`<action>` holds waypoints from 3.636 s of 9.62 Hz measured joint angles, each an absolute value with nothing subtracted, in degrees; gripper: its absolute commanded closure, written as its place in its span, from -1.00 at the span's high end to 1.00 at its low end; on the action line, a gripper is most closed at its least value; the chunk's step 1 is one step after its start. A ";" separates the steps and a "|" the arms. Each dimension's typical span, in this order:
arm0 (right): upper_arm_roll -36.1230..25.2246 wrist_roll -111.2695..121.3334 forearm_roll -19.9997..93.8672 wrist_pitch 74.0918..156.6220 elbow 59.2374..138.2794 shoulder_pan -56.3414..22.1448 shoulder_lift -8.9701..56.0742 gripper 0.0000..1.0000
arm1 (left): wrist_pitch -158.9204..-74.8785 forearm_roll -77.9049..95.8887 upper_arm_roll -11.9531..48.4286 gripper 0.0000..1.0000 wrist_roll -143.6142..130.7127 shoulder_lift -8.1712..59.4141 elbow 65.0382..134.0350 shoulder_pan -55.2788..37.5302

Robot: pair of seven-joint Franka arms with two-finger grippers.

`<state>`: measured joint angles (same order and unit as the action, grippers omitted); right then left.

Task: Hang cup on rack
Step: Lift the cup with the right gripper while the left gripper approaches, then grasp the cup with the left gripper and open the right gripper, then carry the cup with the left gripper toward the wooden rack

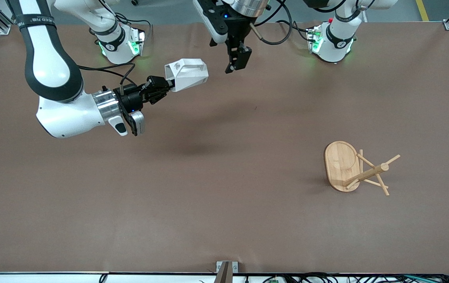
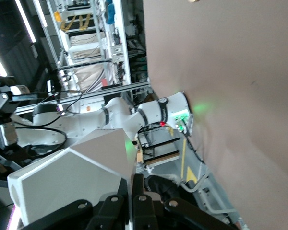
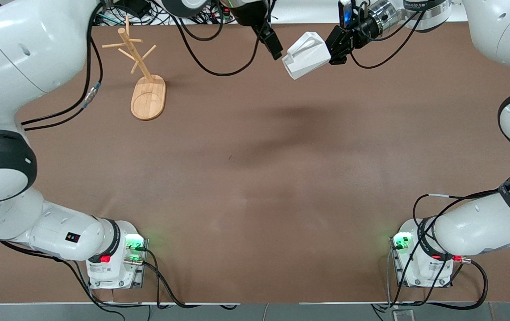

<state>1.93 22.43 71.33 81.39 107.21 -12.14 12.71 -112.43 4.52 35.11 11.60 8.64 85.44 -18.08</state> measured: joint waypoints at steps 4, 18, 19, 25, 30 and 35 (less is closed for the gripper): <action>1.97 22.82 75.01 80.58 107.21 -14.12 13.82 -0.98 | -113.54 4.78 35.22 1.00 5.18 10.24 85.60 -21.95; 1.73 23.03 79.64 79.63 106.09 -14.73 14.52 1.00 | -115.30 1.40 35.19 -0.99 5.15 12.70 86.14 -19.89; 1.62 22.77 79.78 80.96 105.20 -14.72 14.62 1.00 | -115.68 1.15 35.34 -0.99 5.27 12.87 86.13 -18.78; -0.86 22.52 55.96 93.12 103.09 -6.36 13.20 1.00 | -115.86 -6.52 33.95 -0.98 -14.66 14.04 86.50 -7.04; -1.39 22.46 36.27 99.89 101.66 2.90 8.26 1.00 | -115.07 -7.58 33.99 -0.97 -19.83 13.18 94.63 3.68; 0.16 13.29 12.27 98.02 96.90 1.82 1.71 1.00 | -119.81 -3.40 34.24 -0.97 -16.00 4.92 110.23 11.19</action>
<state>0.16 13.29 12.27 98.02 96.90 1.82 1.71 -119.81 -3.40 34.24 -16.00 4.92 110.23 11.19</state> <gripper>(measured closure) 0.000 0.282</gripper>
